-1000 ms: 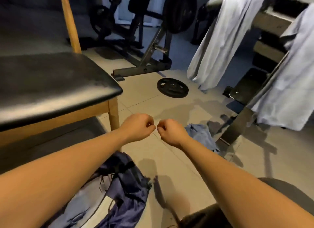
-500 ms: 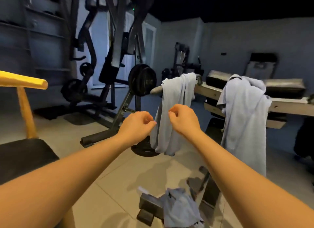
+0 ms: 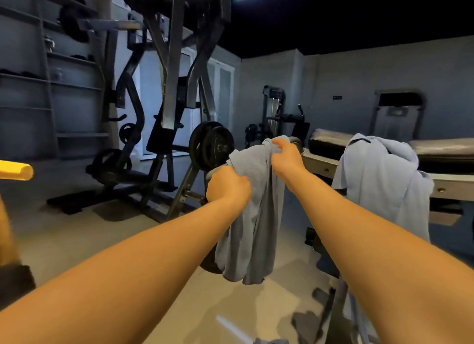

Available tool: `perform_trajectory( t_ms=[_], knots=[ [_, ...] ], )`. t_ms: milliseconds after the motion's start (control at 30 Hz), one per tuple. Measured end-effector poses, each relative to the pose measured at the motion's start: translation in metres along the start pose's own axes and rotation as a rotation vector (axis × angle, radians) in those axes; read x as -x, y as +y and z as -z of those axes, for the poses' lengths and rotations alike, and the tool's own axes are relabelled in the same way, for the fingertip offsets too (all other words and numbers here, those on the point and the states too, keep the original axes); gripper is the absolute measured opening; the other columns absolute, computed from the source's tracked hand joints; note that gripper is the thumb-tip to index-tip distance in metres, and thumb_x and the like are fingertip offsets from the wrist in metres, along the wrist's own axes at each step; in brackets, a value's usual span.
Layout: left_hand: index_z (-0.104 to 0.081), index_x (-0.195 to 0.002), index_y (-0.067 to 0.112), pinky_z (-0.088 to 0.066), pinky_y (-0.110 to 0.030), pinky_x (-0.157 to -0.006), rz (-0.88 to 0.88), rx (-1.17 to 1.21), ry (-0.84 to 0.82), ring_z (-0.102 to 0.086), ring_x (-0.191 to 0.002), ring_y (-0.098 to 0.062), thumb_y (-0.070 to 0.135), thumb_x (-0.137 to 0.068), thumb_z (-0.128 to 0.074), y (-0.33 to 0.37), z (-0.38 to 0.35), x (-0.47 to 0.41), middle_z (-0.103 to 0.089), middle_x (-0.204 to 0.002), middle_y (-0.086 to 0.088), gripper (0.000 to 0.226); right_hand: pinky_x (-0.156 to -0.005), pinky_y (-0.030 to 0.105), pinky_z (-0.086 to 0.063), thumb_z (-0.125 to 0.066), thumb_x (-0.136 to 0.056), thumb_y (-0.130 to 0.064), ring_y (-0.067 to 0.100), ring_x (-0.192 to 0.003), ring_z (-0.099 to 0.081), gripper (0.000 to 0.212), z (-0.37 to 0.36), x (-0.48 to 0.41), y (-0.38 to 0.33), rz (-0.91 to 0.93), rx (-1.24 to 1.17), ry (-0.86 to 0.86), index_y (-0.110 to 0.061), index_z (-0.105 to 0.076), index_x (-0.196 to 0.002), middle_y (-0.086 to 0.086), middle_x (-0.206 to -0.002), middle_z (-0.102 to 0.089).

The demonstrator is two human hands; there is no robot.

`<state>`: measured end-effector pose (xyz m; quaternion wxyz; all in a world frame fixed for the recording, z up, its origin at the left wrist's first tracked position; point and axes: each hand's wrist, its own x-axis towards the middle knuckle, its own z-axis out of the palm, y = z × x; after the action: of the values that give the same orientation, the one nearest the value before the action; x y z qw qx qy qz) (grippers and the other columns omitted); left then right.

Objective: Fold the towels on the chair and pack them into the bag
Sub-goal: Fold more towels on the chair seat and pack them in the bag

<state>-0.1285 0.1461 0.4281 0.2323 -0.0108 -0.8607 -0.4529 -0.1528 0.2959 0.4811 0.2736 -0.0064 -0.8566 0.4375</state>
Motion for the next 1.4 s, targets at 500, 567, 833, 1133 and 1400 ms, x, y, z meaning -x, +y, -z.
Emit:
perform_trajectory(
  t_ms=[500, 567, 833, 1133, 1400],
  knots=[
    [-0.050, -0.068, 0.010, -0.029, -0.037, -0.062, -0.114, 0.304, 0.308, -0.033, -0.066, -0.020, 0.016, -0.085, -0.059, 0.012, 0.140, -0.045, -0.035, -0.067, -0.008, 0.020, -0.070, 0.032, -0.040, -0.043, -0.098, -0.002, 0.034, -0.105, -0.056, 0.016, 0.002, -0.017, -0.014, 0.180, 0.552, 0.019, -0.012, -0.054, -0.096, 0.010, -0.097, -0.051],
    [-0.045, -0.069, 0.015, -0.027, -0.038, -0.062, -0.050, 0.346, 0.287, -0.031, -0.067, -0.020, 0.014, -0.086, -0.057, 0.014, 0.141, -0.045, -0.031, -0.065, -0.005, 0.021, -0.076, 0.035, -0.043, -0.045, -0.100, -0.012, 0.033, -0.108, -0.056, 0.013, 0.001, -0.014, -0.019, 0.175, 0.558, 0.026, -0.011, -0.058, -0.100, 0.009, -0.098, -0.048],
    [-0.049, -0.062, 0.022, -0.041, -0.039, -0.063, 0.141, 0.456, 0.264, -0.047, -0.068, -0.026, 0.014, -0.075, -0.059, 0.008, 0.151, -0.074, -0.050, -0.072, -0.012, 0.018, -0.065, 0.034, -0.044, -0.063, -0.094, -0.013, 0.033, -0.083, -0.064, 0.013, 0.004, -0.024, -0.020, 0.065, 0.373, 0.105, -0.006, -0.066, -0.083, 0.011, -0.083, -0.065],
    [-0.061, -0.114, 0.009, -0.044, -0.036, -0.081, 0.146, 0.174, 0.779, -0.060, -0.103, -0.030, 0.024, -0.108, -0.039, -0.008, 0.207, -0.054, -0.062, -0.114, -0.012, 0.027, -0.081, 0.041, -0.045, -0.065, -0.098, -0.014, 0.042, -0.118, -0.059, 0.031, 0.007, -0.029, -0.043, -0.202, 0.132, 0.265, 0.002, -0.057, -0.122, 0.023, -0.129, -0.061],
    [-0.054, -0.092, 0.003, -0.037, -0.035, -0.067, -0.090, 0.083, 0.464, -0.043, -0.075, -0.020, 0.021, -0.103, -0.046, -0.028, 0.247, -0.048, -0.050, -0.085, -0.009, 0.023, -0.102, 0.051, -0.043, -0.067, -0.093, -0.031, 0.042, -0.128, -0.047, 0.046, -0.012, -0.012, -0.066, -0.072, 0.640, 0.073, -0.006, -0.055, -0.129, 0.021, -0.142, -0.045]
  ],
)
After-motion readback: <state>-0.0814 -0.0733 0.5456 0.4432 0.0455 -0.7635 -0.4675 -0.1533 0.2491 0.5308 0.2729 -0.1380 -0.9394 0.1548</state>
